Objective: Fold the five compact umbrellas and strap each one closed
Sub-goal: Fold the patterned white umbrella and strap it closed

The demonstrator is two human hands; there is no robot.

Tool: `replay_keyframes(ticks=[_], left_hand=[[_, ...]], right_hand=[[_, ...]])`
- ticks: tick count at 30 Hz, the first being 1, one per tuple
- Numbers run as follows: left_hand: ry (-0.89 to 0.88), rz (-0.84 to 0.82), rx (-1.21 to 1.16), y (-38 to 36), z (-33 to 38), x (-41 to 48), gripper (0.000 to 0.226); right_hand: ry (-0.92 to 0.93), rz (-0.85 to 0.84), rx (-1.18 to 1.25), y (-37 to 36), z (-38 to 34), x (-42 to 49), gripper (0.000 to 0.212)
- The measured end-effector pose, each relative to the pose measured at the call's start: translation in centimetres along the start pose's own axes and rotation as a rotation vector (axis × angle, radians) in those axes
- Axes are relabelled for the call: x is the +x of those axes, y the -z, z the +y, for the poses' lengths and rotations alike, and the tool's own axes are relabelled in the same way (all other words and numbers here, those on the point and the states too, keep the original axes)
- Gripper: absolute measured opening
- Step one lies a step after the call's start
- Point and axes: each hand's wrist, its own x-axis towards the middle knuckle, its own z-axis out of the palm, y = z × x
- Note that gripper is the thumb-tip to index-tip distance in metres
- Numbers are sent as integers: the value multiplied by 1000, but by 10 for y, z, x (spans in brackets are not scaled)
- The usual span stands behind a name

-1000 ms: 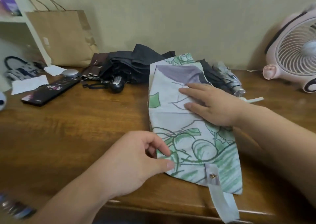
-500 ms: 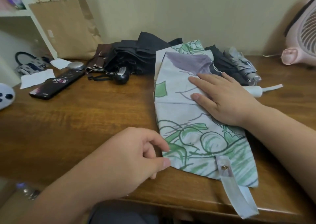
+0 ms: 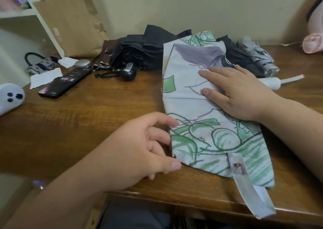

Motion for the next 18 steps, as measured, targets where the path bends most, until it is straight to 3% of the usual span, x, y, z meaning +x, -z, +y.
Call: replay_keyframes(ticks=[8, 12, 18], left_hand=[[-204, 267, -80, -19, -13, 5, 50], [-296, 223, 15, -10, -16, -2, 39], [-249, 43, 354, 11, -22, -3, 37]], right_hand=[[-18, 56, -58, -1, -4, -4, 70], [-78, 93, -112, -7, -11, -9, 71], [-64, 93, -84, -9, -14, -12, 73]])
